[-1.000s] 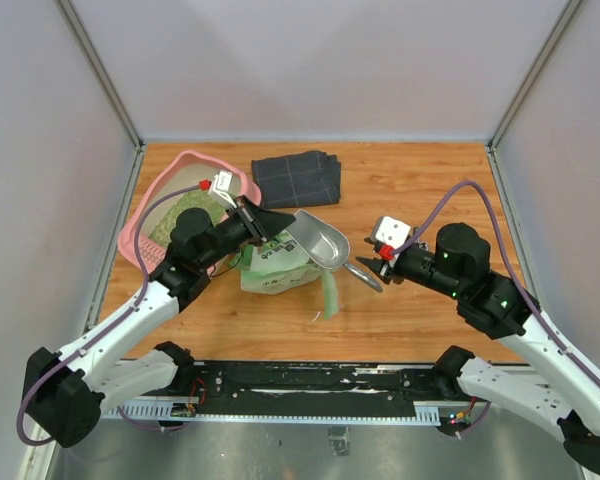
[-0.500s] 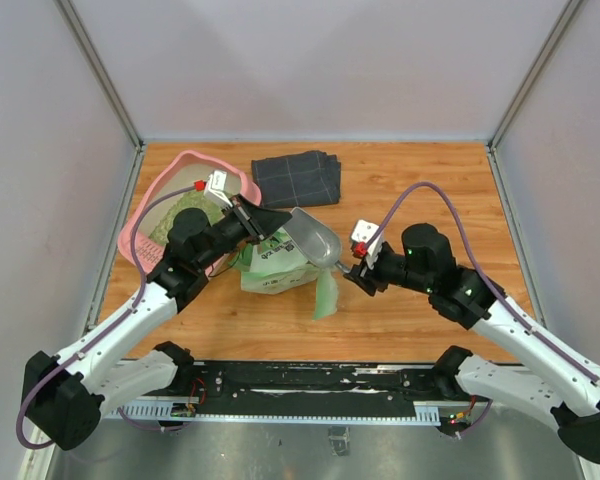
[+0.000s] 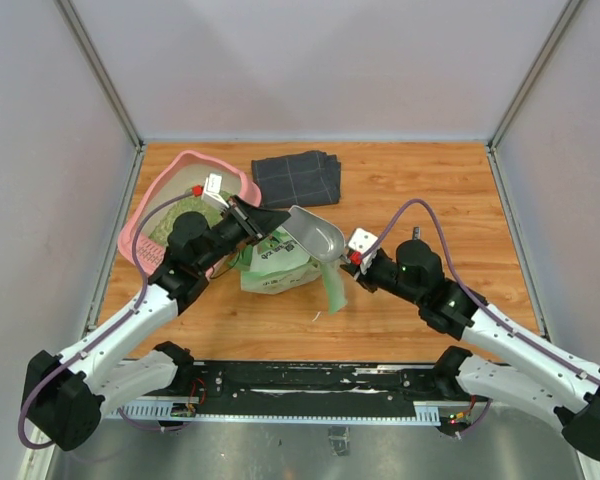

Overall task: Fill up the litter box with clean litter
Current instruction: Adjust the spatula.

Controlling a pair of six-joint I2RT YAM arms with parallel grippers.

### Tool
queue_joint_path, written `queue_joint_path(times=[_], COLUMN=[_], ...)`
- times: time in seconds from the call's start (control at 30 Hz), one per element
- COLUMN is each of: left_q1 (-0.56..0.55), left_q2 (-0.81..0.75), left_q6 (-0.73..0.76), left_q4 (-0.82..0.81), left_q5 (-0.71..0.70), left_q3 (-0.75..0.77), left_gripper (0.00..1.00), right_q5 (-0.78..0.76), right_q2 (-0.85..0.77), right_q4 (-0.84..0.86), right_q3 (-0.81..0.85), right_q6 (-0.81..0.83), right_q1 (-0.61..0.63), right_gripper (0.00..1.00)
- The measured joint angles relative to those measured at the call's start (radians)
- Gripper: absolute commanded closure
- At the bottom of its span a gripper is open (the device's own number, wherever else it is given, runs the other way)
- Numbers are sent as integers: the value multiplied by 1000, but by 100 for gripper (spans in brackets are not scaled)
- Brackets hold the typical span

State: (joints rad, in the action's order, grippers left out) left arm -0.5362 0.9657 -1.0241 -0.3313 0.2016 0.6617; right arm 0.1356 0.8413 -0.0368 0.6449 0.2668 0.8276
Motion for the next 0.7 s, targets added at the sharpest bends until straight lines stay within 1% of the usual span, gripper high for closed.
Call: queue_joint_path(times=[0.03,0.07,0.1,0.17,0.2,0.23,0.3,0.47,0.57,0.63,0.7], left_q1=[2,3,3,2,2,3,4,5,5,4,-3], left_q2=[-1,-1,-3,-5,-6,-10,-18,-91,-144,-160,-166], left_q6=[-10,-16,-20,-12,14,52,156,563,788,906,1011], left_q4=[-11,-16,-20,-21,-16,5,71,274,348,392,438], left_q5=[-2,-3,-4,0,2,0,-3,3,77,148,220], left_q3=[-5,-8,-13,-15,-13,-6,23,129,160,166,167], left_gripper=[100,97,86,58,54,53,51,47,48,47,44], right_q5=[-3,-3,-3,-1,-1,-1,-6,-84,-123,-142,-158], right_q2=[-8,-18,-31,-50,-57,-61,-62,-62,-44,-19,13], right_q4=[15,24,32,23,1,-28,-144,-474,-638,-756,-855], right_q3=[-10,-20,-28,-30,-23,-11,57,334,486,576,639], right_q6=[2,3,2,3,4,7,24,99,141,171,191], right_q1=[0,3,3,3,3,3,3,3,3,3,3], right_gripper=[99,99,99,99,99,99,99,99,99,99,99])
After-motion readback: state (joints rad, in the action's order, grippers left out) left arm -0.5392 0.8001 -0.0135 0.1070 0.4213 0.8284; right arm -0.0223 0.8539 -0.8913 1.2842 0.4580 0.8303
